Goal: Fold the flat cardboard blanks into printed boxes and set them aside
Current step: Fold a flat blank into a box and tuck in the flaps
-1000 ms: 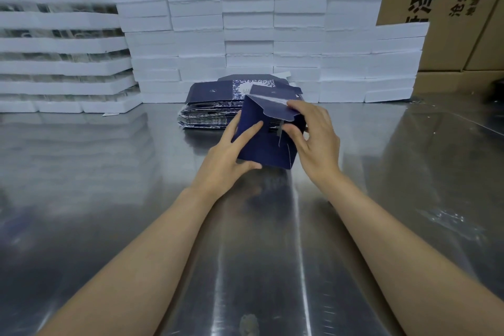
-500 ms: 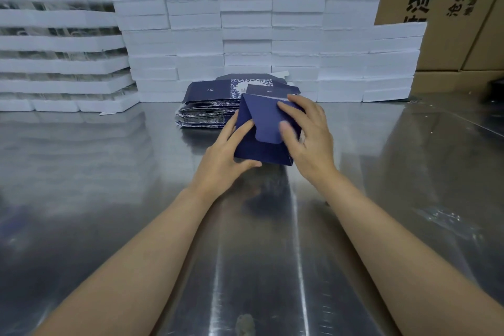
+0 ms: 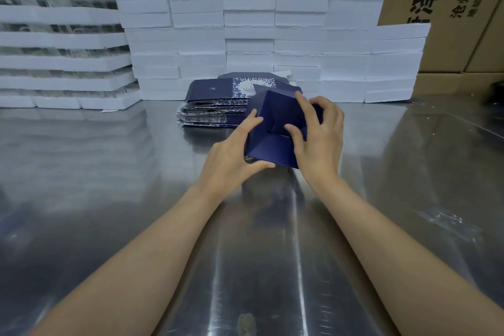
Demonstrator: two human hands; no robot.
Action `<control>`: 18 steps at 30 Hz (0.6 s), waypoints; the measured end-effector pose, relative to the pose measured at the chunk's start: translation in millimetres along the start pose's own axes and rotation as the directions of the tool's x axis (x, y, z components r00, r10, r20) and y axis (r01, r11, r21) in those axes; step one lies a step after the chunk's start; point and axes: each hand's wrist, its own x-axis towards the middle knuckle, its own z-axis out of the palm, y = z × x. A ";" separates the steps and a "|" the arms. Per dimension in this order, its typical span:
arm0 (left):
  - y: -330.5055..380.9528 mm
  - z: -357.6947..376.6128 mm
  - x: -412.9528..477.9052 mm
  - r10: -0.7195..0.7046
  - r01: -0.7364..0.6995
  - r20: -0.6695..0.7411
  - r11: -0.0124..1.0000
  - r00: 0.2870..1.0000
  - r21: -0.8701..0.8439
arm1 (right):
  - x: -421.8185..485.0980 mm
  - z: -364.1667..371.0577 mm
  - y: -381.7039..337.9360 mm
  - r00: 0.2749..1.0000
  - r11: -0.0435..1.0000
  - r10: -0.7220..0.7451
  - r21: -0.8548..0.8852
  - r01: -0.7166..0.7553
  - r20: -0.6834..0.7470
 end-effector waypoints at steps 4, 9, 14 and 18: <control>1.3 0.3 -0.1 0.026 -0.026 0.003 1.000 1.000 0.006 | 2.8 -2.4 2.4 1.000 1.000 -0.004 0.024 0.003 0.024; -0.2 -3.2 -0.5 -0.071 0.071 0.013 0.996 0.997 -0.062 | 4.5 -3.0 1.9 0.942 0.850 0.336 0.435 -0.297 -0.015; 1.7 1.5 -1.1 -0.022 0.021 0.023 0.999 0.999 0.038 | 6.2 -4.8 1.4 0.879 0.698 0.468 0.570 -0.433 0.094; -2.4 -2.3 1.0 0.062 -0.065 -0.053 0.996 0.997 -0.067 | 3.4 -5.2 -0.9 0.964 0.824 0.251 0.541 -0.165 -0.089</control>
